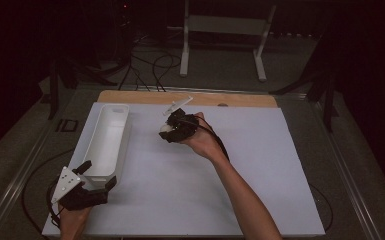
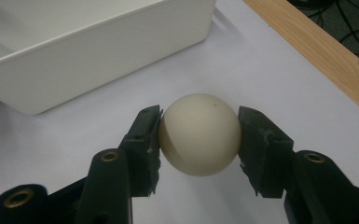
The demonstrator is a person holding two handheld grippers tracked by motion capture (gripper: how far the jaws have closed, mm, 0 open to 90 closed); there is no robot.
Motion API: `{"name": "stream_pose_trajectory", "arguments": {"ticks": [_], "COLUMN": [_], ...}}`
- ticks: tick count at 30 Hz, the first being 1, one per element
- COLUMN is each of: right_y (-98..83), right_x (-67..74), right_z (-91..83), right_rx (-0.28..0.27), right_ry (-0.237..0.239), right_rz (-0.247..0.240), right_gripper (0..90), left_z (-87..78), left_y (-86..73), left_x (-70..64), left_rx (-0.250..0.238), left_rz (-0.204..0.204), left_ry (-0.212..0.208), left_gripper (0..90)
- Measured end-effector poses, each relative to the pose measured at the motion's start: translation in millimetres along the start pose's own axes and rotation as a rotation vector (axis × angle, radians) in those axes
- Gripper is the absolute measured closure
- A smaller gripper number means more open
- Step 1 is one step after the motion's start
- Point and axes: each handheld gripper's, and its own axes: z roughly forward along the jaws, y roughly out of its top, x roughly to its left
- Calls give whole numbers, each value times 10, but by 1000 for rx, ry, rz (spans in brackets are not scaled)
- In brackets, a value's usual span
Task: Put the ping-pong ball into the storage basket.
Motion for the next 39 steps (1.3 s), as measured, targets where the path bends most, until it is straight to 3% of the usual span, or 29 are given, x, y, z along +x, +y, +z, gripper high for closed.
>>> {"name": "stream_pose_trajectory", "arguments": {"ticks": [39], "right_y": [175], "right_x": [100], "right_z": [103], "right_rx": [11], "right_ry": [26], "right_rz": [-24], "right_gripper": [506], "left_z": [-2], "left_y": [0], "left_x": [6], "left_rx": [-1], "left_rz": [-1], "left_ry": [0], "left_gripper": [0]}}
